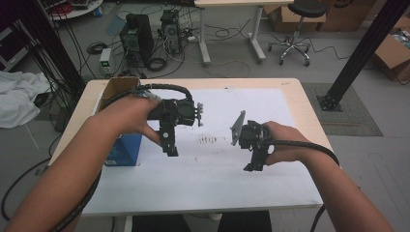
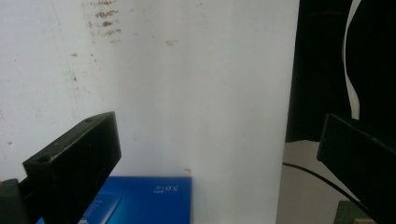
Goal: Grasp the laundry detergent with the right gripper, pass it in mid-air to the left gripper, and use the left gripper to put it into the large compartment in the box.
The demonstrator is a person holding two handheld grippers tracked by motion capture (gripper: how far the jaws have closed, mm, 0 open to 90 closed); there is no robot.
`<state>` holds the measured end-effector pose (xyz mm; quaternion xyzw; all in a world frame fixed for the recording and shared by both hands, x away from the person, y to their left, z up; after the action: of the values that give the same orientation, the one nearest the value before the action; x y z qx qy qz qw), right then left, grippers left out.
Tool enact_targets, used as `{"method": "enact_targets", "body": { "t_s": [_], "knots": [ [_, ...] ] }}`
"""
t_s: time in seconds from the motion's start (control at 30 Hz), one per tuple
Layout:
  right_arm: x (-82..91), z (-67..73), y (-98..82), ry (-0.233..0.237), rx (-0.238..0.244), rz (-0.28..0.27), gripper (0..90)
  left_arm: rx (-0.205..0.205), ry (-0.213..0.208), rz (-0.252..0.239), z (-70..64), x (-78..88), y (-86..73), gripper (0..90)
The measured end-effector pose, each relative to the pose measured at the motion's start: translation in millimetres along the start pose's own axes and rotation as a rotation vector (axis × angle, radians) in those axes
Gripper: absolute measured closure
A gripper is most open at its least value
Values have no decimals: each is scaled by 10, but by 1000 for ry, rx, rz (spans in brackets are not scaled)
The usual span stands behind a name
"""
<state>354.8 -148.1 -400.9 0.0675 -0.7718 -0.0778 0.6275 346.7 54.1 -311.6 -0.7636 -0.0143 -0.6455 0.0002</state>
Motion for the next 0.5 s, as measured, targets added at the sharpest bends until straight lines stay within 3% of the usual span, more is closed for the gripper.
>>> {"method": "enact_targets", "body": {
  "t_s": [0.5],
  "knots": [
    [4, -7, -6, -3, -8, -4, 1, 1, -1, 0, 13, -1, -12, 1]
  ]
}}
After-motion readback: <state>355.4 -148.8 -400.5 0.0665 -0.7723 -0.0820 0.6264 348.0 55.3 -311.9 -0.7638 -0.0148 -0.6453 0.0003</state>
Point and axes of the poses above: each handheld gripper's, and its own axes: x roughly backward along the jaws, y roughly out of its top, z roughly to its left, the point moved 8 cm from there along -x, roughly forward along the jaws, and after that the axes turned 9 degrees about -y, right-handed, at the moved point
